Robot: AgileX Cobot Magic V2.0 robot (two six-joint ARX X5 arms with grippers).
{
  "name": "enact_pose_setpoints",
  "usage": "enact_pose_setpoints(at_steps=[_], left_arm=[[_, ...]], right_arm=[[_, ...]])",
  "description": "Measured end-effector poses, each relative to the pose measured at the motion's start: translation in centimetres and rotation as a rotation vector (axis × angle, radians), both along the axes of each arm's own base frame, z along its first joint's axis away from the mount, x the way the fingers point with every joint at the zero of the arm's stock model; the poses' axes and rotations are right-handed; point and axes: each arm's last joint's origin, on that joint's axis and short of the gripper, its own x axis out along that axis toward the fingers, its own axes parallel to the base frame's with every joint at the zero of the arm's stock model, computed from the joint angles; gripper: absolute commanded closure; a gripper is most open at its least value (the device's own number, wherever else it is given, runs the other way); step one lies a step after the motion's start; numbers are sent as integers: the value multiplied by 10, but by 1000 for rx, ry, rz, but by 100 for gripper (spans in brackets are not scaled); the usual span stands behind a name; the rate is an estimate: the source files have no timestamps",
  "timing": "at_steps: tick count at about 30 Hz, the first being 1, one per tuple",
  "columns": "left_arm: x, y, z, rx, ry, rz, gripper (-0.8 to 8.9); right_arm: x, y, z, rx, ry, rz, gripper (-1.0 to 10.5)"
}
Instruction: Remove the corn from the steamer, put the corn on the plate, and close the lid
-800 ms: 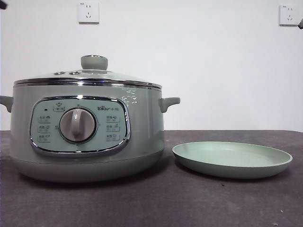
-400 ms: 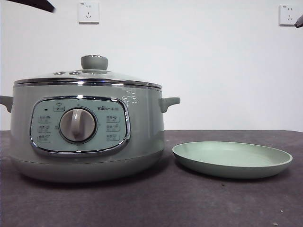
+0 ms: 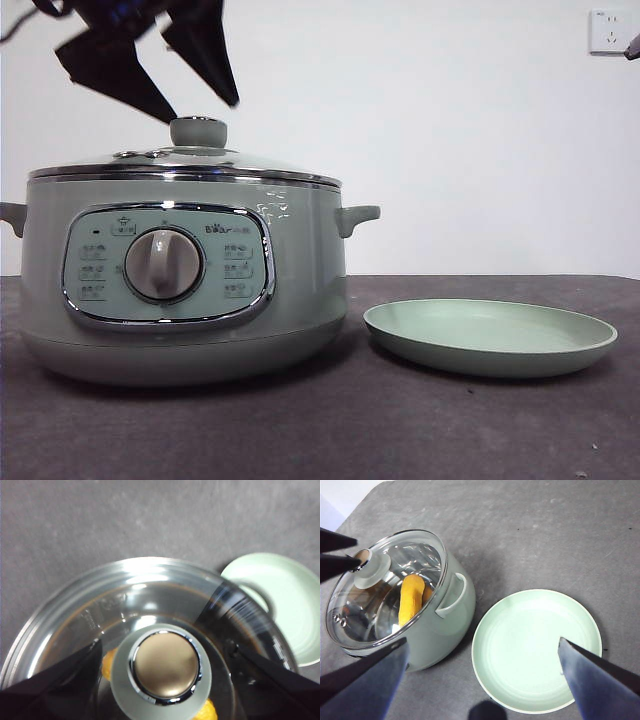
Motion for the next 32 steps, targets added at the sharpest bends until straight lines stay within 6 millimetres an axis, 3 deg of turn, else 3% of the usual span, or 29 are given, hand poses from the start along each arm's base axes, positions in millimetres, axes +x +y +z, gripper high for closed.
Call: enact_pose_setpoints(at_steps=[7, 15, 26, 32], left_arm=[[6, -8, -13, 52, 31, -5, 412], [5, -8, -15, 80, 45, -18, 829], [5, -8, -12, 92, 39, -24, 826], [6, -6, 14, 116, -32, 24, 825]], right_arm=[[0, 0, 0, 0, 0, 0, 447], [0, 0, 0, 0, 0, 0, 447], [0, 0, 0, 1, -2, 1, 447], [3, 11, 3, 20, -36, 50, 447]])
